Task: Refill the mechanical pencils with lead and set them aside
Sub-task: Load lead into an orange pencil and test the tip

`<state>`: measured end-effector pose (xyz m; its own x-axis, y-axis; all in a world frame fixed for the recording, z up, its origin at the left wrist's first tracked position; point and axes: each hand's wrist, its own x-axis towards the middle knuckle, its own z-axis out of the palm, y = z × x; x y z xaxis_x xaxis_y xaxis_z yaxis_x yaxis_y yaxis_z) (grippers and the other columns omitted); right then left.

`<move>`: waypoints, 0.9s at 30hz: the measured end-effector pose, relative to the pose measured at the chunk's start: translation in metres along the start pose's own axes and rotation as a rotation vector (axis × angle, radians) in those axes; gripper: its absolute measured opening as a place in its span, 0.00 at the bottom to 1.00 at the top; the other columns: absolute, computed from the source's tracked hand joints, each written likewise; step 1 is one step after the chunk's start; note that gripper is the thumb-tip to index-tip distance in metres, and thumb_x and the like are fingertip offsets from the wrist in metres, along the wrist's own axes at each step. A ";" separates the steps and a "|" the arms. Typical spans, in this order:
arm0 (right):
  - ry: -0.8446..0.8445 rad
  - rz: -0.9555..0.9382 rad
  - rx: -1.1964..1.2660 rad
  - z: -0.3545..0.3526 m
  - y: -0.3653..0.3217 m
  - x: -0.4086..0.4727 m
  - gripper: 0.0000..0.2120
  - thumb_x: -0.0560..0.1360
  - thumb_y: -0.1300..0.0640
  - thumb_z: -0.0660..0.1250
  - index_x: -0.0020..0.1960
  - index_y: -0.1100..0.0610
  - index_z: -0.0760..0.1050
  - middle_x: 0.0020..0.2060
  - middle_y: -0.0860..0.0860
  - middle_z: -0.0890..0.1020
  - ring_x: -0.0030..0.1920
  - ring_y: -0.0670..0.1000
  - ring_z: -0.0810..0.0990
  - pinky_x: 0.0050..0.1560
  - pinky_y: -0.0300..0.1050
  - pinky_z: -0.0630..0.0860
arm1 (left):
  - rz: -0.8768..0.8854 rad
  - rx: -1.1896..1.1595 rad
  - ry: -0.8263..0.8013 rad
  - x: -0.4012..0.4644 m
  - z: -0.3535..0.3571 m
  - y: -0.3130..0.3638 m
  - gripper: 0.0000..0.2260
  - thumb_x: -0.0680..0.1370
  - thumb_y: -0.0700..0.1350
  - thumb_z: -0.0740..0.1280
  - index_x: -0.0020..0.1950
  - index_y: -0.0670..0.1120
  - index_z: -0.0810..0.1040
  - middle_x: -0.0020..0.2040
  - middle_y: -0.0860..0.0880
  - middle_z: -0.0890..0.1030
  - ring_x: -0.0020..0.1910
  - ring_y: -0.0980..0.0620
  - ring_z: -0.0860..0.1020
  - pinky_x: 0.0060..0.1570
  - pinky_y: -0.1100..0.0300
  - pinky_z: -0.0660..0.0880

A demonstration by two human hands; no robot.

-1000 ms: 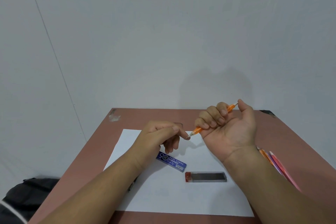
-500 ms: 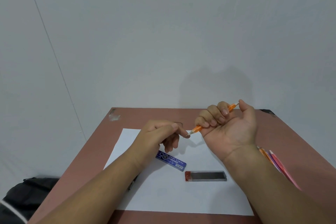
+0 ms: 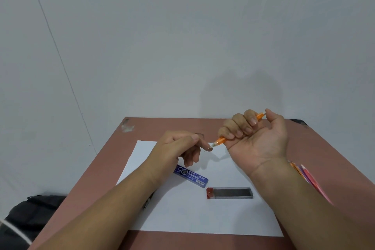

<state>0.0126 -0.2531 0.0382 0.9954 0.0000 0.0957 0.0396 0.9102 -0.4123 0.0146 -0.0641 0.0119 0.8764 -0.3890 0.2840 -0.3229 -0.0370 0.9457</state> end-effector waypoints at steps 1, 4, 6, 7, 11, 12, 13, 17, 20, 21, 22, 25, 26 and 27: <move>0.001 0.000 0.000 0.000 0.000 0.000 0.20 0.78 0.44 0.53 0.31 0.55 0.59 0.28 0.50 0.57 0.29 0.51 0.57 0.31 0.43 0.60 | 0.001 0.003 -0.001 0.000 0.000 0.000 0.19 0.75 0.56 0.62 0.46 0.45 0.87 0.33 0.44 0.78 0.33 0.47 0.73 0.40 0.54 0.69; 0.002 0.004 0.003 0.000 -0.001 0.000 0.20 0.77 0.44 0.53 0.31 0.55 0.59 0.28 0.50 0.57 0.29 0.50 0.56 0.31 0.43 0.60 | 0.005 0.013 -0.006 0.000 -0.001 -0.001 0.19 0.75 0.56 0.62 0.46 0.46 0.87 0.33 0.45 0.78 0.33 0.47 0.73 0.41 0.55 0.69; -0.001 0.006 0.007 0.000 -0.001 0.000 0.20 0.77 0.44 0.53 0.32 0.55 0.59 0.28 0.49 0.57 0.29 0.50 0.56 0.30 0.43 0.60 | 0.012 0.000 -0.014 0.000 -0.001 -0.002 0.18 0.75 0.56 0.62 0.46 0.46 0.87 0.33 0.45 0.78 0.33 0.47 0.73 0.40 0.56 0.71; -0.002 0.005 0.008 0.000 -0.001 0.000 0.20 0.77 0.44 0.53 0.32 0.55 0.59 0.28 0.49 0.57 0.29 0.50 0.56 0.30 0.43 0.60 | 0.016 -0.009 -0.017 0.000 -0.001 -0.002 0.18 0.75 0.55 0.63 0.46 0.46 0.87 0.33 0.46 0.78 0.33 0.47 0.73 0.39 0.56 0.71; -0.001 0.008 0.015 0.000 -0.001 0.000 0.20 0.77 0.44 0.53 0.32 0.55 0.59 0.28 0.49 0.57 0.29 0.50 0.56 0.31 0.43 0.59 | 0.055 0.023 -0.023 0.001 -0.002 -0.004 0.14 0.76 0.52 0.64 0.46 0.46 0.87 0.34 0.45 0.79 0.34 0.46 0.74 0.38 0.56 0.72; 0.000 0.008 0.017 0.000 -0.001 0.000 0.20 0.77 0.44 0.53 0.32 0.55 0.59 0.28 0.49 0.57 0.29 0.50 0.56 0.31 0.43 0.59 | 0.063 0.034 -0.024 0.001 -0.002 -0.004 0.12 0.76 0.49 0.65 0.47 0.46 0.87 0.35 0.46 0.79 0.35 0.46 0.74 0.38 0.56 0.72; -0.001 0.007 0.019 0.000 -0.001 0.000 0.20 0.77 0.44 0.53 0.32 0.55 0.59 0.28 0.49 0.57 0.29 0.50 0.56 0.31 0.43 0.59 | 0.067 0.040 -0.025 0.001 -0.002 -0.004 0.11 0.76 0.46 0.65 0.47 0.46 0.87 0.35 0.46 0.79 0.35 0.47 0.74 0.38 0.57 0.72; -0.002 0.006 0.020 0.000 -0.001 0.000 0.20 0.78 0.44 0.52 0.32 0.55 0.59 0.28 0.49 0.57 0.28 0.50 0.56 0.31 0.43 0.59 | 0.064 0.029 -0.030 0.001 0.000 -0.004 0.11 0.74 0.39 0.64 0.47 0.46 0.87 0.37 0.52 0.81 0.36 0.51 0.75 0.37 0.59 0.72; 0.000 0.005 0.021 0.000 -0.002 0.000 0.20 0.78 0.44 0.53 0.31 0.55 0.59 0.28 0.49 0.57 0.28 0.50 0.56 0.31 0.43 0.59 | 0.077 0.040 -0.034 0.001 0.000 -0.005 0.12 0.72 0.37 0.65 0.46 0.47 0.87 0.36 0.54 0.80 0.37 0.51 0.75 0.37 0.59 0.72; 0.001 0.004 0.021 0.000 -0.002 0.000 0.20 0.78 0.44 0.53 0.31 0.55 0.59 0.28 0.49 0.57 0.28 0.50 0.56 0.31 0.43 0.59 | 0.082 0.046 -0.037 0.001 0.000 -0.006 0.12 0.72 0.37 0.65 0.47 0.47 0.87 0.36 0.53 0.79 0.38 0.50 0.74 0.37 0.59 0.71; 0.004 0.003 0.021 0.000 -0.002 0.000 0.20 0.78 0.44 0.53 0.31 0.55 0.59 0.28 0.49 0.57 0.28 0.50 0.56 0.31 0.43 0.59 | 0.087 0.048 -0.038 0.001 0.000 -0.007 0.12 0.72 0.37 0.65 0.47 0.47 0.87 0.36 0.53 0.79 0.38 0.49 0.74 0.37 0.59 0.71; 0.011 0.003 0.028 0.000 -0.002 -0.001 0.20 0.77 0.44 0.53 0.32 0.54 0.59 0.28 0.49 0.57 0.28 0.50 0.56 0.31 0.43 0.59 | 0.143 0.109 -0.025 0.001 -0.001 -0.008 0.11 0.72 0.39 0.67 0.48 0.49 0.87 0.38 0.53 0.78 0.38 0.44 0.72 0.39 0.58 0.70; 0.012 0.004 0.033 0.000 -0.002 -0.001 0.20 0.77 0.44 0.53 0.32 0.54 0.59 0.28 0.49 0.57 0.28 0.50 0.56 0.31 0.43 0.59 | 0.182 0.160 -0.018 0.002 -0.002 -0.008 0.10 0.72 0.41 0.68 0.48 0.50 0.87 0.39 0.54 0.79 0.39 0.44 0.73 0.40 0.58 0.70; 0.014 0.004 0.036 0.000 -0.002 -0.001 0.20 0.77 0.44 0.53 0.32 0.54 0.59 0.28 0.49 0.57 0.28 0.50 0.56 0.31 0.43 0.59 | 0.218 0.212 -0.016 0.002 -0.002 -0.008 0.09 0.73 0.42 0.68 0.49 0.51 0.86 0.41 0.55 0.79 0.39 0.47 0.74 0.41 0.59 0.70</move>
<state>0.0119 -0.2547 0.0391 0.9967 -0.0017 0.0809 0.0324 0.9247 -0.3794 0.0198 -0.0623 0.0052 0.7732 -0.4229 0.4725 -0.5714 -0.1417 0.8083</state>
